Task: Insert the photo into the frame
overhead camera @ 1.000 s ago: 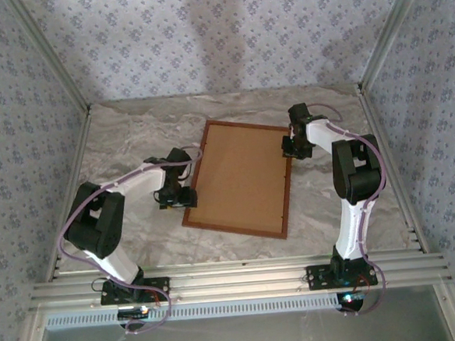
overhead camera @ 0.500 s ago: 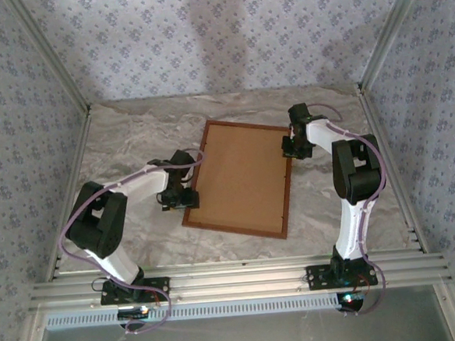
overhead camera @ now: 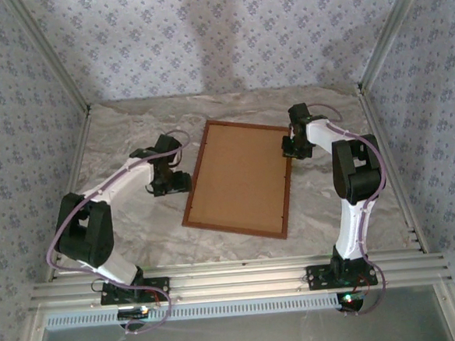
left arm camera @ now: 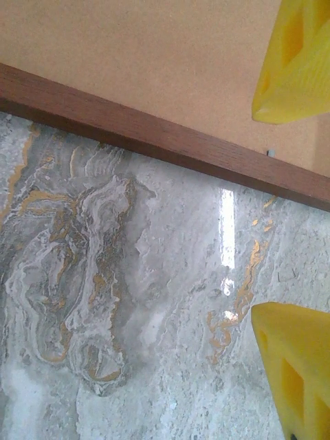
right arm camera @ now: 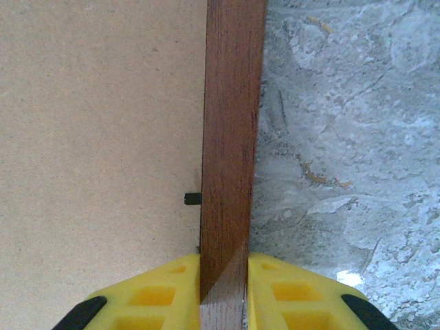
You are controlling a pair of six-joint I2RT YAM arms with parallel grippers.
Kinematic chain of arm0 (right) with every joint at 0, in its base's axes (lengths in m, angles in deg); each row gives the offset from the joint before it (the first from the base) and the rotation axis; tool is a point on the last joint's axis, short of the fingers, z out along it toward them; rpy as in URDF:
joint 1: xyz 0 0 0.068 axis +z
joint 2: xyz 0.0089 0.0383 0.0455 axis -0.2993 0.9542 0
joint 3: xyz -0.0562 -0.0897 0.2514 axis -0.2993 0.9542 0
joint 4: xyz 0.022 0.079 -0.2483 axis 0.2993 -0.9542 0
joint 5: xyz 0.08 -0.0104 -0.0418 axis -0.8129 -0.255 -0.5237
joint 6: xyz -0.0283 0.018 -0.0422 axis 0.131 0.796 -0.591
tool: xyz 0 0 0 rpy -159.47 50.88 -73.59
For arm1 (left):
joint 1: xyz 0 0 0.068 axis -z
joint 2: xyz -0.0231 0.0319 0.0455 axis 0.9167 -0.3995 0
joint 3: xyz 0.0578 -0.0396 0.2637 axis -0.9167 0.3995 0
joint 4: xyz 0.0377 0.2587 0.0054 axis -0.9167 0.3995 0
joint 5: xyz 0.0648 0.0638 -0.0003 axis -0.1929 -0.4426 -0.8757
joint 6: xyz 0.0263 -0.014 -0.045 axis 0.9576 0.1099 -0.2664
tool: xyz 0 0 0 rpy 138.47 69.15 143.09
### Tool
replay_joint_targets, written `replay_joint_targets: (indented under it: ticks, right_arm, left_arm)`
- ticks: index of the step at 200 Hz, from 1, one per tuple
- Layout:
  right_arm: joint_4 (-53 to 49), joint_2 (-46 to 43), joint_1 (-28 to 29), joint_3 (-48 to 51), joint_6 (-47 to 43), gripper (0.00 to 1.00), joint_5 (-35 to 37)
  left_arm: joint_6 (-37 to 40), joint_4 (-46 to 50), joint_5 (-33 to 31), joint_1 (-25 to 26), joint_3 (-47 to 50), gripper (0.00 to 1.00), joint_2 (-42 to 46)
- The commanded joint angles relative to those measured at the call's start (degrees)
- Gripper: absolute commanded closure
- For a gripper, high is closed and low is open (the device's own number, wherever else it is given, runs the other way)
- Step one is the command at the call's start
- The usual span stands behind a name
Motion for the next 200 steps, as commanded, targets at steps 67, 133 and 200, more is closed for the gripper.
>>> replay_joint_targets:
  ticks: [67, 133, 200]
  right_arm:
    - [-2.7, -2.7, -0.5, 0.9, -0.9, 0.71, -1.9]
    - [-2.1, -10.0, -1.0, 5.8, -1.6, 0.54, -2.3]
    - [2.3, -18.8, 3.1, 20.6, 2.4, 0.41, -2.9]
  left_arm:
    - [-3.3, -11.1, 2.9, -0.2, 7.5, 0.30, 2.7]
    - [-0.6, -18.8, -0.2, 0.0, 2.3, 0.31, -5.8]
    - [5.8, -14.8, -10.0, 2.7, -6.4, 0.39, -14.5]
